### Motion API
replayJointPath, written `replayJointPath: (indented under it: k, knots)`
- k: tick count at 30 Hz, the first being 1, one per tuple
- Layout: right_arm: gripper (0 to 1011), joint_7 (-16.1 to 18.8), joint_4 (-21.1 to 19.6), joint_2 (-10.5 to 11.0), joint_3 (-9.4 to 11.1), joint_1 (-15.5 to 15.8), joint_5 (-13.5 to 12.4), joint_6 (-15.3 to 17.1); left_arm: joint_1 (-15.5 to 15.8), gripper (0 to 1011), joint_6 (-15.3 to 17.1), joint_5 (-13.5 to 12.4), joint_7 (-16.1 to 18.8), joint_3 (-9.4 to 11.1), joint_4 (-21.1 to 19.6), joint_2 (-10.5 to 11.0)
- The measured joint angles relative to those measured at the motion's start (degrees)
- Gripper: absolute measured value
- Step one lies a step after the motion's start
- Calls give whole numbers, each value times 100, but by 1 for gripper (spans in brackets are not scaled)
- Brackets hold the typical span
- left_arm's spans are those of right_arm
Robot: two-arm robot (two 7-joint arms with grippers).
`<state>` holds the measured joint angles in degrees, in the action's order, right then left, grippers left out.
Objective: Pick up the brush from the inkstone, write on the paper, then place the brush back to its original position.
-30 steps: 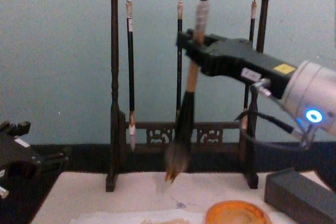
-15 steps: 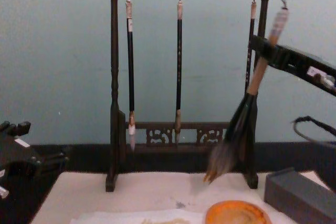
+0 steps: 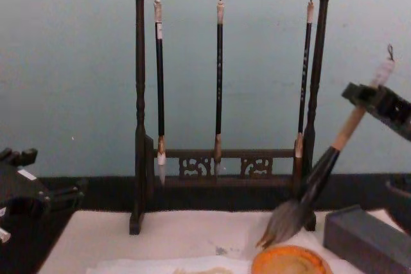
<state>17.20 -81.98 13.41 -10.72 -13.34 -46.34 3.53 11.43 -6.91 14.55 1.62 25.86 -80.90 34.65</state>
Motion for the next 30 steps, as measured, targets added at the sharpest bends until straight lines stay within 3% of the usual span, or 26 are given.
replayJointPath:
  k: [6, 30]
  knots:
    - [173, -181, 30, 8, 122, 136, -367, 201, 0, 1010, 0, 0, 0, 0, 0, 0]
    - [173, -393, 550, 5, 103, 58, -1063, 203, 0, 1009, 0, 0, 0, 0, 0, 0]
